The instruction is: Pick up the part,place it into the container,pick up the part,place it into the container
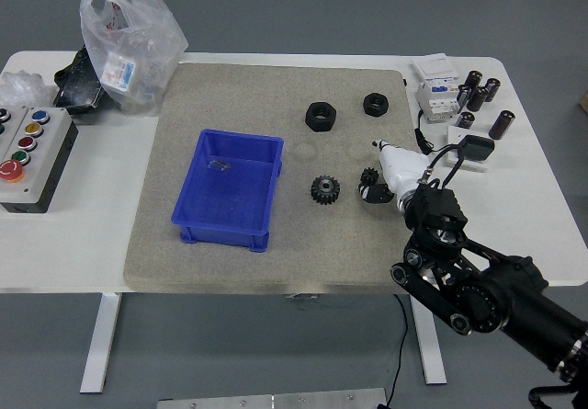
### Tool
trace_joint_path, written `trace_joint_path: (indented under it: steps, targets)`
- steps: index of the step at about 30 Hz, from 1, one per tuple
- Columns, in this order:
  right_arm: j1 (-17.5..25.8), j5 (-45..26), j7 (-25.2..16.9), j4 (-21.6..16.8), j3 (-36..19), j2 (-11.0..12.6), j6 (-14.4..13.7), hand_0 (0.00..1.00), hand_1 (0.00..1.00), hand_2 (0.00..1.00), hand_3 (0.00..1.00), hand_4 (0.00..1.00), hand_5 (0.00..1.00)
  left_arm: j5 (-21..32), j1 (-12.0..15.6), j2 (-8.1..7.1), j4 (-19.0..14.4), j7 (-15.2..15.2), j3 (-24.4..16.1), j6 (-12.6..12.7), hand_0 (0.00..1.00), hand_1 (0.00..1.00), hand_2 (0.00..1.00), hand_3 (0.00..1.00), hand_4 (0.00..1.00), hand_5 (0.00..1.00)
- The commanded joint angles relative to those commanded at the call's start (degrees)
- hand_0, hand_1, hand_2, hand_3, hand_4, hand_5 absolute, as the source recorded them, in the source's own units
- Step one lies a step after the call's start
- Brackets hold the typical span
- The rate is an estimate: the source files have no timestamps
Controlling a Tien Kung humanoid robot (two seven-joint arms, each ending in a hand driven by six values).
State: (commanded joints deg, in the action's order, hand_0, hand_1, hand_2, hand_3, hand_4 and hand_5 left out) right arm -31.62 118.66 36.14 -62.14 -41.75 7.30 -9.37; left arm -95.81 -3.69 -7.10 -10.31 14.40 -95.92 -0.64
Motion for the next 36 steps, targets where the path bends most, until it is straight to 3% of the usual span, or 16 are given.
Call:
trace_joint_path:
  steps: [4,5,10,11,16,17,22,23,28,29,36]
  targets:
    - [-0.21,-0.58,-0.38,0.96,0.82,-0.34,-0.43,0.108,0.239,0.618,0.705,0.672,0.287,-0.03,0.0,0.01,0.0,0.06,0.0,0.0,0.612,0.603,0.584,0.615,0.608,0.336]
    - [-0.22,-0.8,-0.52,1.35,1.07,-0.42,-0.48,0.113,0.237,0.523,0.672,0.513,0.28,-0.03,0.02,0.01,0.0,0.08,0.0,-0.01,0.612,0.603,0.584,0.614,0.593,0.331]
    - [-0.02,-1.16,-0.97,2.16,1.65,-0.28,-0.44,0.113,0.237,0.523,0.672,0.513,0.28,-0.13,0.11,0.05,0.0,0.11,-0.15,-0.01,0.612,0.603,0.584,0.614,0.593,0.331]
    - [0.0,-1.18,-1.06,2.14,1.69,-0.22,-0.46,0.116,0.233,0.482,0.626,0.319,0.229,-0.16,0.14,0.05,0.0,0.11,-0.18,-0.01,0.612,0.603,0.585,0.614,0.589,0.333]
    - [0.04,-1.49,-1.6,2.11,1.93,-0.04,-0.75,0.116,0.233,0.482,0.626,0.319,0.229,-0.09,0.14,-0.02,0.0,0.01,-0.12,-0.02,0.612,0.603,0.585,0.614,0.589,0.333]
    - [0.05,-1.54,-1.7,2.14,2.0,-0.03,-0.84,0.102,0.214,0.431,0.551,0.049,0.156,-0.02,0.12,-0.02,0.0,-0.03,-0.05,-0.02,0.612,0.603,0.585,0.615,0.586,0.336]
    - [0.03,-1.7,-2.08,2.33,2.23,0.06,-1.26,0.102,0.214,0.431,0.551,0.049,0.156,0.09,0.06,-0.05,0.0,-0.19,0.13,-0.02,0.612,0.603,0.585,0.615,0.586,0.336]
    - [0.02,-1.67,-2.16,2.33,2.25,0.11,-1.38,0.098,0.205,0.386,0.486,0.051,0.057,0.08,0.06,-0.06,0.0,-0.21,0.12,-0.01,0.612,0.603,0.586,0.616,0.585,0.338]
    - [-0.02,-1.25,-2.75,1.67,2.27,0.42,-2.57,0.098,0.205,0.386,0.486,0.051,0.057,0.0,0.06,-0.05,0.0,-0.23,-0.01,0.03,0.612,0.603,0.586,0.616,0.585,0.338]
    - [-0.05,-1.2,-2.87,1.39,2.32,0.49,-2.81,0.092,0.201,0.348,0.46,0.08,0.035,0.0,0.06,-0.04,0.0,-0.22,-0.02,0.04,0.612,0.603,0.587,0.616,0.584,0.351]
    - [-2.29,1.72,-4.09,-3.85,6.21,0.49,-5.25,0.098,0.201,0.351,0.461,0.076,0.018,-0.14,0.19,0.02,0.0,-0.07,-0.18,0.06,0.612,0.603,0.588,0.617,0.588,0.35]
